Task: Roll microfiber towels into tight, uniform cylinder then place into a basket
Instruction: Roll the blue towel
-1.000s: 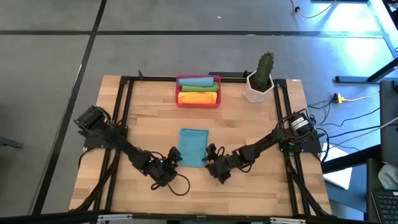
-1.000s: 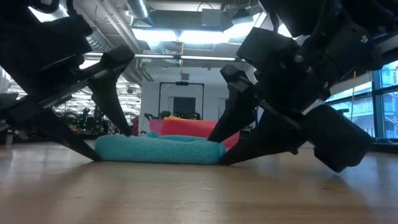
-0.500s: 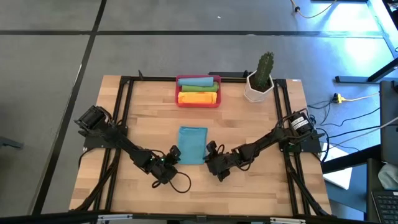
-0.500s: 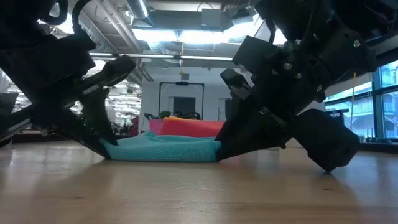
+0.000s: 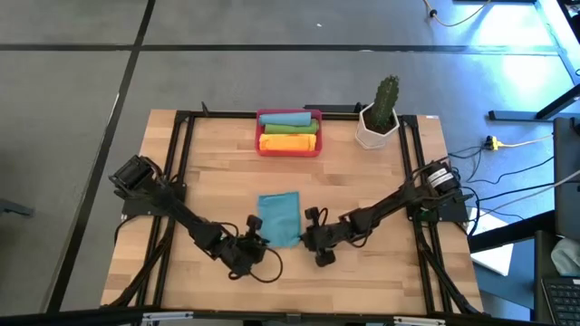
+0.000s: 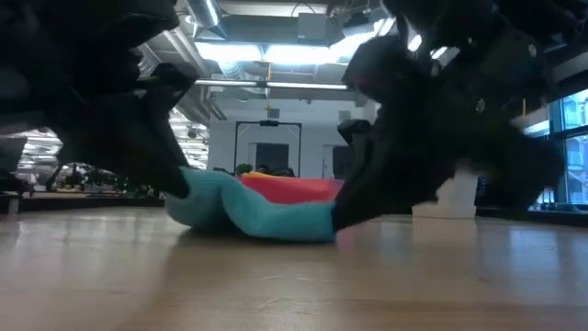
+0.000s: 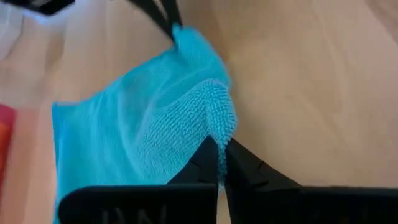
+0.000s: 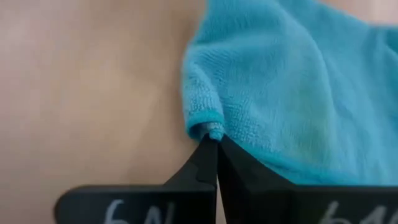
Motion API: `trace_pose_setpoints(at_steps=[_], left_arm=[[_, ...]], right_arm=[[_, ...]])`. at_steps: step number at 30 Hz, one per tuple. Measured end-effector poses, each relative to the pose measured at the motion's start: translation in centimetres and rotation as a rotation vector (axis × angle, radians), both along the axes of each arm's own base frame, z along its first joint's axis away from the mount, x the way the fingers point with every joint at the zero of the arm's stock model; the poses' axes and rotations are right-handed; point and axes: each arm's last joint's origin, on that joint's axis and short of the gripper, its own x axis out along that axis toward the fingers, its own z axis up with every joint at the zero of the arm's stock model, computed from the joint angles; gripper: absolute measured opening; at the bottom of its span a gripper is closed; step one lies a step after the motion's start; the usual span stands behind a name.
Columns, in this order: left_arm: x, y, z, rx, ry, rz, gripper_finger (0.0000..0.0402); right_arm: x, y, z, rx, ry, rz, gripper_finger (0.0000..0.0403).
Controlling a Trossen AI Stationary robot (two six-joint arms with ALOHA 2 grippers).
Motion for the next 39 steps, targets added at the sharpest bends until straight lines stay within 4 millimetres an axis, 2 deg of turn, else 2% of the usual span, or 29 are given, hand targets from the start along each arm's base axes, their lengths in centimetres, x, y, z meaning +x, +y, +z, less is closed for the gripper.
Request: trace_pose_setpoints(at_steps=[7, 12, 17, 21, 26, 32, 35, 39], left_arm=[[-0.6, -0.9, -0.1, -0.158, -0.015, 0.087, 0.0000], [-1.1, -2.0, 0.0, -0.267, -0.011, 0.048, 0.0000], [-1.0, -1.7, -0.6, -0.428, -0.073, -0.011, 0.0000], [-1.0, -0.4, -1.3, -0.552, -0.134, -0.043, 0.0000], [-1.3, 1.7, -1.9, -0.744, -0.244, -0.067, 0.0000], [-3.2, 4.8, -2.4, -0.961, -0.393, 0.002, 0.0000], [-4.0, 6.1, -3.1, -1.043, -0.390, 0.100, 0.0000], [-4.2, 6.9, -3.8, -1.110, -0.318, 0.199, 0.0000]], right_arm=[[-0.4, 0.6, 2.1, 0.281, 0.019, 0.072, 0.0002], [-1.6, -0.5, 1.8, 0.457, 0.003, 0.079, 0.0001], [-3.2, -2.2, 0.7, 0.632, -0.096, 0.074, 0.0000], [-4.0, -2.6, 0.3, 0.686, -0.114, 0.049, 0.0000], [-4.2, -2.1, 0.3, 0.760, -0.066, 0.041, 0.0000], [-4.0, -2.8, 0.3, 0.836, -0.047, -0.039, 0.0000], [-3.7, -3.7, 0.3, 0.861, -0.050, -0.094, 0.0000], [-3.5, -4.7, 0.1, 0.871, -0.039, -0.148, 0.0000]])
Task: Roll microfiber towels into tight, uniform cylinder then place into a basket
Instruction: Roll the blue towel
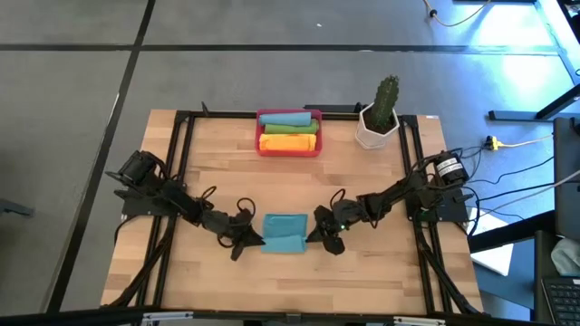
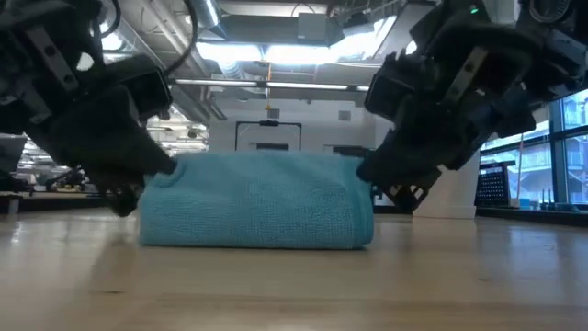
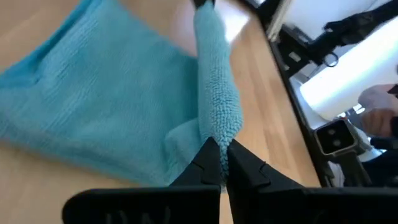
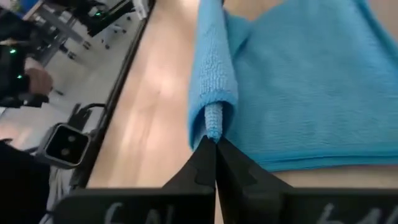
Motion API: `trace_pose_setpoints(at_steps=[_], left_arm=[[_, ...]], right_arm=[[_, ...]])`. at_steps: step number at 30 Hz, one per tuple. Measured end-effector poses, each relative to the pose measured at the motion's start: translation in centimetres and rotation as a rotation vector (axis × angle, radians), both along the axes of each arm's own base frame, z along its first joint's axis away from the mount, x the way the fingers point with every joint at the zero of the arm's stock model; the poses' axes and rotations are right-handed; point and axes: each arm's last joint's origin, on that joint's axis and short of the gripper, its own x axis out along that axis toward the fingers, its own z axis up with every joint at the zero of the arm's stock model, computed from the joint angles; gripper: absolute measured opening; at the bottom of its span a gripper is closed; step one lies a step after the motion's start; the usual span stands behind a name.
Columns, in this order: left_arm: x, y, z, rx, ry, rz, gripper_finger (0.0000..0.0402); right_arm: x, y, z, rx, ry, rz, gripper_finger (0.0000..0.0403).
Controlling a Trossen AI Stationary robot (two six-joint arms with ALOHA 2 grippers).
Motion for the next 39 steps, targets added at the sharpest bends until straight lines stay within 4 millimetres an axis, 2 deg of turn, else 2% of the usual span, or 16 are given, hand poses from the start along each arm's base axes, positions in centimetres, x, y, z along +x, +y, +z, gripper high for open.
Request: trace_pose_setpoints(at_steps=[8, 17, 26, 32, 35, 39], left_arm=[[0.4, 1.2, -0.4, -0.094, 0.076, 0.006, 0.0000], [0.6, 2.1, -0.6, -0.016, 0.075, -0.024, 0.0007], [0.5, 1.9, -0.6, 0.000, 0.076, -0.101, 0.0103], [0.7, 2.3, -0.6, 0.050, 0.059, -0.124, 0.0164], [0.8, 2.8, -0.7, 0.056, 0.066, -0.129, 0.0182], [0.9, 3.8, -0.9, 0.085, 0.108, -0.123, 0.0186]], right_arm=[[-0.3, -0.6, -1.0, -0.046, 0.115, -0.057, 0.0000], [-0.7, -0.6, -1.6, -0.111, 0.162, -0.068, 0.0012], [-0.9, -0.7, -1.7, -0.161, 0.148, -0.051, 0.0089], [-0.7, -1.2, -1.1, -0.195, 0.109, -0.047, 0.0144], [-0.7, -1.5, -0.3, -0.216, 0.079, -0.040, 0.0157], [-0.9, -1.6, 1.1, -0.270, 0.045, -0.019, 0.0156]])
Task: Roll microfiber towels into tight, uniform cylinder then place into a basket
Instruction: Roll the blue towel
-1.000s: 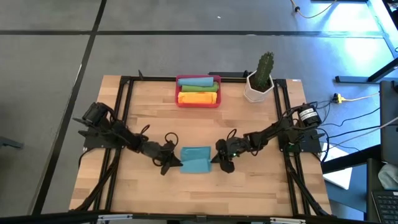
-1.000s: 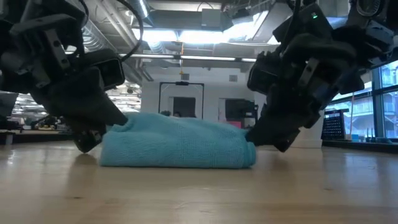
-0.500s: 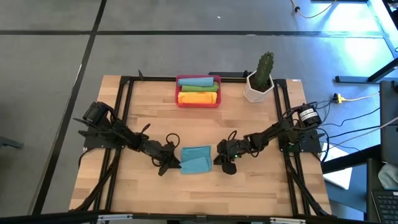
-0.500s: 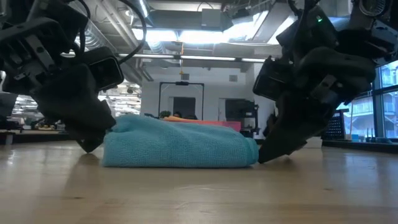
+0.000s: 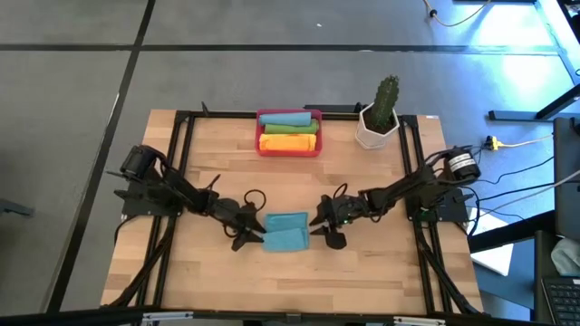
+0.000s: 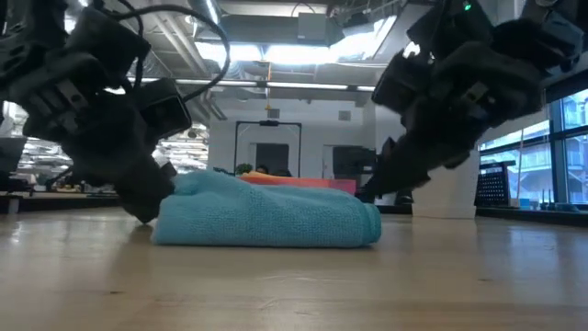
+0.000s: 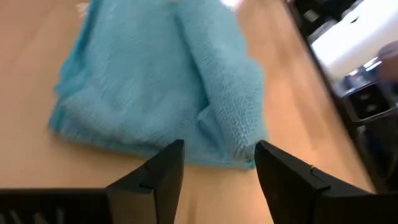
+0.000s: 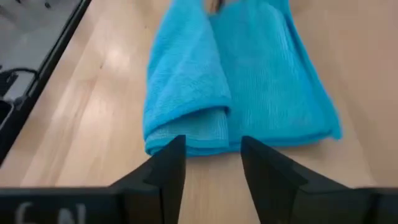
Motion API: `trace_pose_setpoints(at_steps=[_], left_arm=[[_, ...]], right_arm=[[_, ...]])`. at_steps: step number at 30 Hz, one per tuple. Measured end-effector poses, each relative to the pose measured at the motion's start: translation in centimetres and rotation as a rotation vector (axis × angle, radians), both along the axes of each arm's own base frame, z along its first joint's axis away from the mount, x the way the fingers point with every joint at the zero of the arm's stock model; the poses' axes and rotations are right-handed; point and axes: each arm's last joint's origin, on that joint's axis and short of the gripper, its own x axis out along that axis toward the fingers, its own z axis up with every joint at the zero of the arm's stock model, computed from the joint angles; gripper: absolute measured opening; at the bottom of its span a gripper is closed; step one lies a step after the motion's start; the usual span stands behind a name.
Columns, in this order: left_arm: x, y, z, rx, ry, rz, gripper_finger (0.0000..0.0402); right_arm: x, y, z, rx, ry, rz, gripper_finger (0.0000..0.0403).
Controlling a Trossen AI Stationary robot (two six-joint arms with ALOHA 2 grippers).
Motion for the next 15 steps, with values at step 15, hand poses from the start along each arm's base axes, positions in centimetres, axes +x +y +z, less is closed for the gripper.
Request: trace_pose_setpoints(at_steps=[15], left_arm=[[-2.8, 1.8, 4.1, 0.428, 0.187, 0.075, 0.0183]], right_arm=[[-0.6, 0.2, 1.9, -0.188, -0.079, 0.084, 0.0161]])
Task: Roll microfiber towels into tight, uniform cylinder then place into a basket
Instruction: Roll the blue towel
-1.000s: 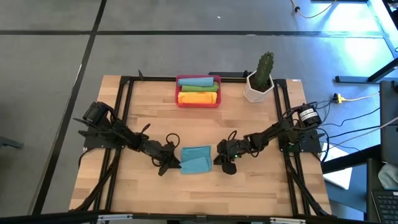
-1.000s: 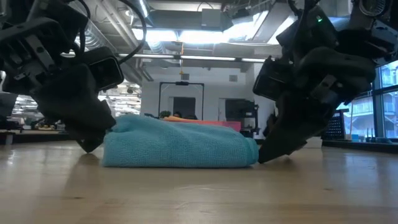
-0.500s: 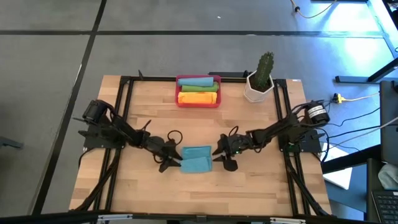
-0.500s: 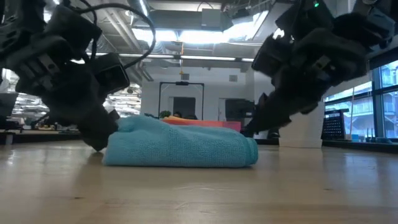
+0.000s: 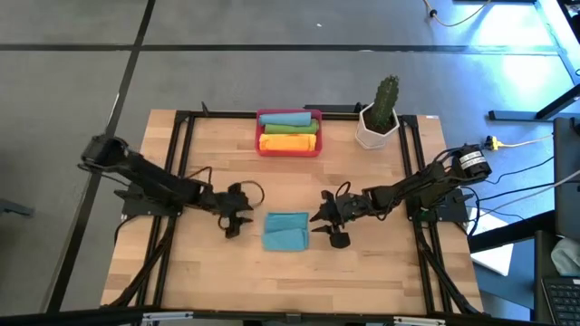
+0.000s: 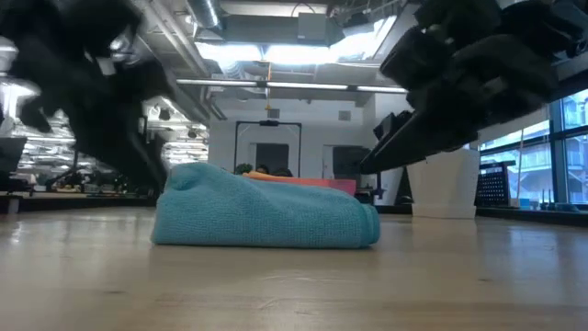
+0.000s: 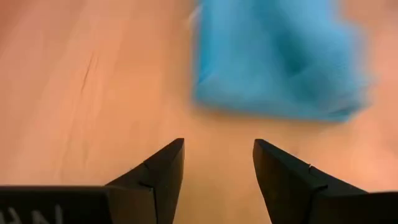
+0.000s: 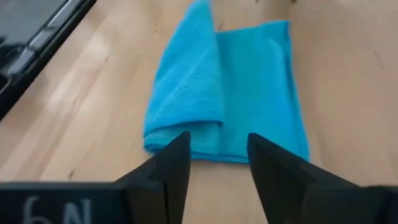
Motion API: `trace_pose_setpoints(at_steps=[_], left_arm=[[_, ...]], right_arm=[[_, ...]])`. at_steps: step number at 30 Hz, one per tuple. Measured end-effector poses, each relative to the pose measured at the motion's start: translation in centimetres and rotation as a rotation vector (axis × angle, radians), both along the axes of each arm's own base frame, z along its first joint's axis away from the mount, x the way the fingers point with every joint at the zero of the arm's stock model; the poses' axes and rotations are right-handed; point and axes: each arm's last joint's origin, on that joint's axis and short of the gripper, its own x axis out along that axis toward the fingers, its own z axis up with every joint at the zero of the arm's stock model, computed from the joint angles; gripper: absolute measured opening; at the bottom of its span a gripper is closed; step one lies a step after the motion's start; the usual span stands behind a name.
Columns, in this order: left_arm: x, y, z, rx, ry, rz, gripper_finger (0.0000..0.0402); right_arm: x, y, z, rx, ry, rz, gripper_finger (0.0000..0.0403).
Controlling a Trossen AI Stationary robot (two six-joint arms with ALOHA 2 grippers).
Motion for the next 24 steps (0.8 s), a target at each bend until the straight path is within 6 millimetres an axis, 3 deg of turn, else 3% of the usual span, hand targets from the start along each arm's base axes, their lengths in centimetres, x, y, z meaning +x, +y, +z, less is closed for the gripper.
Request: trace_pose_setpoints(at_steps=[4, 8, 15, 19, 24], left_arm=[[1.2, -4.2, 3.7, 0.277, -0.075, -0.140, 0.0183], [2.4, -7.9, 5.0, 0.463, -0.091, -0.234, 0.0183], [5.6, -12.1, 1.4, 0.694, 0.087, -0.453, 0.0183], [7.5, -13.2, -0.1, 0.888, 0.214, -0.508, 0.0183], [8.5, -13.8, -0.8, 1.027, 0.296, -0.560, 0.0183]], right_arm=[[-0.3, 1.5, 0.1, -0.125, -0.053, 0.111, 0.0172], [-0.7, 3.0, 0.3, -0.279, -0.112, 0.169, 0.0185], [-0.2, 5.2, -0.2, -0.501, -0.147, 0.213, 0.0215], [0.8, 6.6, -0.9, -0.639, -0.096, 0.253, 0.0228], [1.5, 7.6, -2.3, -0.803, 0.003, 0.292, 0.0227]])
